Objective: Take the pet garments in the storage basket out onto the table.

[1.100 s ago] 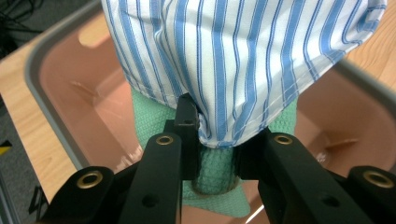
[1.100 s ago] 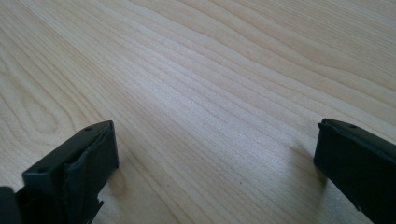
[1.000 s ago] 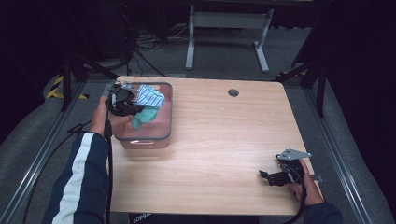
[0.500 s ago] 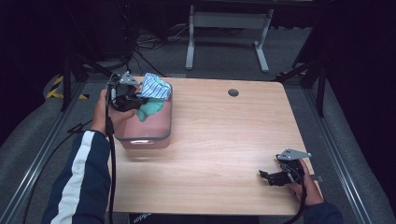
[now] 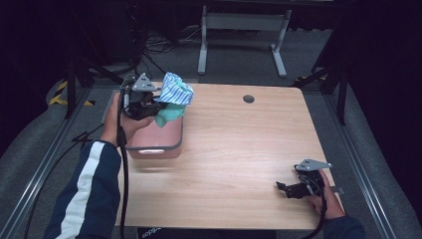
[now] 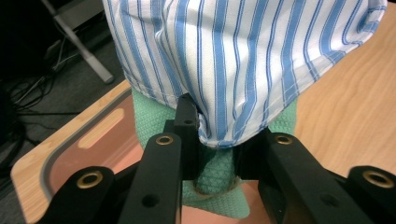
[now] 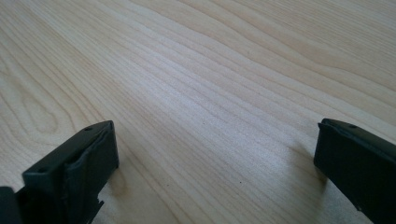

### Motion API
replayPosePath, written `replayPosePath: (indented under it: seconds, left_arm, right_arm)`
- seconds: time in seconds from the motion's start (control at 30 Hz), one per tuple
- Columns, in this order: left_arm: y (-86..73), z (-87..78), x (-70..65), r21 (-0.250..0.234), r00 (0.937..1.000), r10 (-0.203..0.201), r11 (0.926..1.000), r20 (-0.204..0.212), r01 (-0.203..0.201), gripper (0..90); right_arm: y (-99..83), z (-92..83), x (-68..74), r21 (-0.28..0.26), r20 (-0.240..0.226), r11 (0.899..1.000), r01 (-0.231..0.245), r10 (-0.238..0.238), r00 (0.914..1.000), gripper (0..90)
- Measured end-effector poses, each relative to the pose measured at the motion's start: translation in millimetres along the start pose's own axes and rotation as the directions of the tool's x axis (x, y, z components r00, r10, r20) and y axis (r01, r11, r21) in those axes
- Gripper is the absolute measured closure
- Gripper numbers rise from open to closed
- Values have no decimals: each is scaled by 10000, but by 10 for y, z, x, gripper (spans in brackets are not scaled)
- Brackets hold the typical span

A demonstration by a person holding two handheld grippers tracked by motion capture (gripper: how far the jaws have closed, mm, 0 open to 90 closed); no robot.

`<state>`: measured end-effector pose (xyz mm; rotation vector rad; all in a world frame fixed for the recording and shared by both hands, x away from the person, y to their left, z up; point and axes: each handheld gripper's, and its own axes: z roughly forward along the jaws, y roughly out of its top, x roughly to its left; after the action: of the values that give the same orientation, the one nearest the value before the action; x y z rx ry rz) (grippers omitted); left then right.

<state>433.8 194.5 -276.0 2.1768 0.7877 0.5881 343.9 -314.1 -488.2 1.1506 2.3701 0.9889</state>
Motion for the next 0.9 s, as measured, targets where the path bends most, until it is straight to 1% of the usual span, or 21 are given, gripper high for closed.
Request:
replayPosePath:
  seconds: [0.03,0.07,0.17,0.23,0.27,0.3,0.33,0.4,0.53,0.57,0.6,0.67,0.77,0.8,0.9]
  left_arm:
    - [0,0,0,0,10000,0,10000,0,0,752]
    - [16,5,-17,-43,10000,82,10000,-43,-82,752]
    - [43,18,-60,-179,9999,51,9998,118,-49,753]
    - [62,28,-91,-120,9996,212,9997,188,-209,753]
    - [68,33,-108,-137,9996,207,9997,211,-204,752]
    - [80,38,-126,-67,9990,333,9994,302,-332,753]
    - [92,46,-147,-124,9987,401,9991,301,-397,752]
    - [108,50,-172,-116,9983,450,9989,381,-446,752]
    - [141,80,-234,-262,9971,485,9985,586,-471,752]
    - [150,88,-250,-244,9965,570,9982,611,-556,753]
    - [157,100,-273,-237,9963,539,9983,668,-524,753]
    - [175,122,-302,-215,9947,707,9974,748,-693,753]
    - [200,171,-370,-314,9929,724,9971,943,-697,752]
    - [210,183,-392,-273,9917,770,9968,1029,-746,753]
    - [241,237,-462,-384,9894,884,9957,1150,-845,753]
  right_arm:
    - [0,0,0,0,0,10000,0,0,10000,0]
    - [0,0,0,0,2,10000,0,0,10000,0]
    - [0,0,0,0,1,10000,2,-2,10000,0]
    - [0,0,0,0,1,10000,2,-2,10000,0]
    - [0,0,0,-1,1,10000,0,0,10000,0]
    - [0,0,0,0,-1,10000,1,-1,10000,0]
    - [0,0,0,-1,0,10000,1,-1,10000,0]
    - [0,0,0,-2,2,10000,1,-1,10000,0]
    - [0,0,0,0,1,10000,0,0,10000,0]
    - [0,0,0,0,2,10000,-1,1,10000,0]
    - [0,0,0,-1,1,10000,0,0,10000,0]
    - [0,0,0,0,0,10000,1,-1,10000,0]
    - [0,0,0,0,0,10000,0,0,10000,0]
    - [0,0,0,-1,0,10000,-1,1,10000,0]
    - [0,0,0,-1,0,10000,-1,1,10000,0]
